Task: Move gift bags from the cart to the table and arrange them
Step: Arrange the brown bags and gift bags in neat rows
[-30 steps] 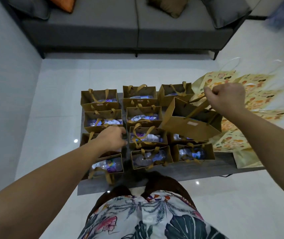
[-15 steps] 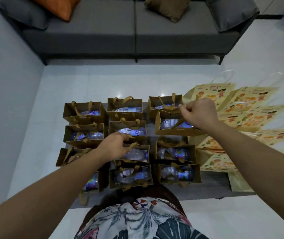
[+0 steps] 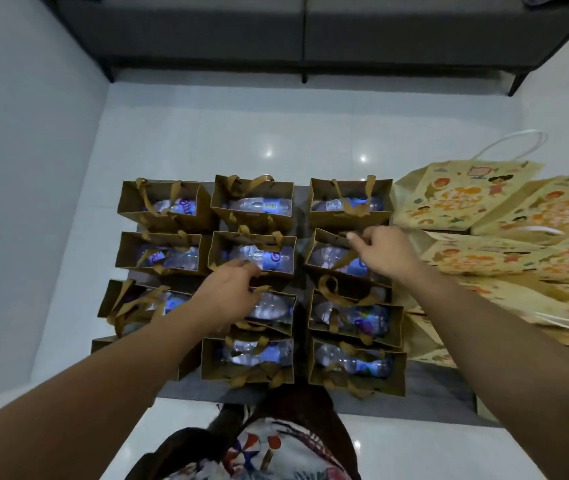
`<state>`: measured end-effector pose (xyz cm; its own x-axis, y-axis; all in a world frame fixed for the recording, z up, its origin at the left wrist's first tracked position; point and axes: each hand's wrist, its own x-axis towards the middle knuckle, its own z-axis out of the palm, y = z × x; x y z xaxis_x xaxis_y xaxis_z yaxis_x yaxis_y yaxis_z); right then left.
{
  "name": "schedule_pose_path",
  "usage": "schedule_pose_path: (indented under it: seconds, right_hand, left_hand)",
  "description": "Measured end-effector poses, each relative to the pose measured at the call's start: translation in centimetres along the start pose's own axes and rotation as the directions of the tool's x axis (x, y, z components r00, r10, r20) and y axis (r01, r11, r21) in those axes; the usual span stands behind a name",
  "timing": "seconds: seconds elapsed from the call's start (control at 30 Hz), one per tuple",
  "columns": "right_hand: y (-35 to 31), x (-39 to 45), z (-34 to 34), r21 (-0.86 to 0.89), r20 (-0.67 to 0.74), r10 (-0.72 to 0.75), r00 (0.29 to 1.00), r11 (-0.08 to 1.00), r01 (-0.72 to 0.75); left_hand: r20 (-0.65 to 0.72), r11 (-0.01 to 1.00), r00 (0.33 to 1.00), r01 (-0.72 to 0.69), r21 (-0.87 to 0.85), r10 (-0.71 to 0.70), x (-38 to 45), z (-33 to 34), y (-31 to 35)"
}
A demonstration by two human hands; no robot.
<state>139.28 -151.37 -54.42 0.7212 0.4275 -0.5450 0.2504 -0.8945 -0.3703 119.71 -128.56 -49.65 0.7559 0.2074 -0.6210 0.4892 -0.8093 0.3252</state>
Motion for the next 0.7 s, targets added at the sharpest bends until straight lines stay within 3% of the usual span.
schedule_pose_path:
  seconds: [0.07,0.13,0.2,0.33,0.4,0.47,0.53,0.7]
  right_hand:
    - [0.6,2.4,-0.4,-0.074,-0.155,-0.023,0.988,0.997,0.011]
    - [1.3,5.4,-1.2,-0.279,-0.272,-0.102,0.957,0.960,0.023]
    - [2.0,8.3,-1.5,-0.401,-0.222,-0.191,0.956,0.912,0.089]
    - [2.6,12.1,0.0,-0.523,0.015,-0.255,0.967,0.822,0.225]
    - [2.5,13.1,0.4,-0.419,0.021,-0.219,0.975,0.884,0.208]
    - [2.7,13.8,0.2,-0.159,-0.014,-0.114,0.993,0.981,0.110]
    - [3.0,14.4,-0.2,0.038,-0.012,-0.070,0.997,0.997,0.071]
    - [3.5,15.1,-0.3,0.091,-0.007,-0.050,0.999,0.995,0.050]
  left_hand:
    - [-0.045,1.000,0.999,0.011,-0.021,-0.012,1.7,-0.3,1.4]
    - [-0.098,0.999,0.995,0.020,-0.044,-0.024,3.3,-0.6,2.5]
    - [-0.123,0.996,0.992,0.021,-0.085,-0.032,4.5,-0.4,3.0]
    - [-0.106,0.991,0.993,0.044,-0.126,-0.057,5.6,1.1,3.0]
    - [-0.083,0.988,0.993,0.068,-0.135,-0.080,5.9,1.9,3.0]
    - [-0.057,0.989,0.993,0.095,-0.117,-0.102,6.0,2.7,3.1]
    - [-0.031,0.989,0.992,0.116,-0.087,-0.119,5.8,3.2,3.1]
    - [0.010,0.989,0.991,0.137,-0.054,-0.137,5.9,3.7,3.2]
